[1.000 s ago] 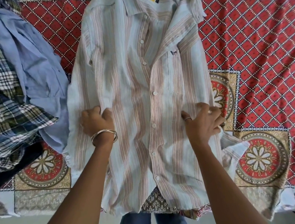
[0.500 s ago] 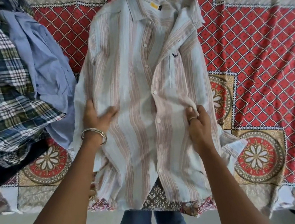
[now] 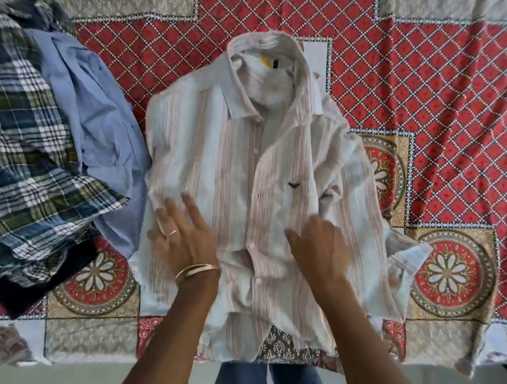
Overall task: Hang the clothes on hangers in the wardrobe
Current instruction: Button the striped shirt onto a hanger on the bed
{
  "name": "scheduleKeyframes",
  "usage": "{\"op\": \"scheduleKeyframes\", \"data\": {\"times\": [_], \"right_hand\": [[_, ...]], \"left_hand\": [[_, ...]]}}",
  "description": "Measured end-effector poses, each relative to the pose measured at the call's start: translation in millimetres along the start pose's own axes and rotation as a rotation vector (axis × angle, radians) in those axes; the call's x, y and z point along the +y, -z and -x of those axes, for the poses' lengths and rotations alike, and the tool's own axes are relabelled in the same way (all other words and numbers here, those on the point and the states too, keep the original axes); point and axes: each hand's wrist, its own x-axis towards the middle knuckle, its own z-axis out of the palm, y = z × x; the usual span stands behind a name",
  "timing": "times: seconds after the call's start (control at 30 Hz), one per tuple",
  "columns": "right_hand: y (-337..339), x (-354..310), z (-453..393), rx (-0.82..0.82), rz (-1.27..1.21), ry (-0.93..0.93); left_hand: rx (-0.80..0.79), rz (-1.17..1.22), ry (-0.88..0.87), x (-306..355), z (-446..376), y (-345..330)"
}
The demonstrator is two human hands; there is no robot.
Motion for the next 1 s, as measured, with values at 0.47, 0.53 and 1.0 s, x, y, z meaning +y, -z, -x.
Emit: {"op": "scheduleKeyframes", "data": {"times": [0.47,0.53,1.0], "right_hand": [[-61,-62,-52,0.276,-0.138,0.042],[-61,-58,-53,0.238,-0.211,0.025],[-74,-47,-62,0.307,-0.657,0.107]], "left_hand": [[-0.528,1.144,0.226,43,-64,-40],[-0.502,1.124,0.189,43,-64,-40],[-0.528,0.852,0.153,62,-61,-28]]}}
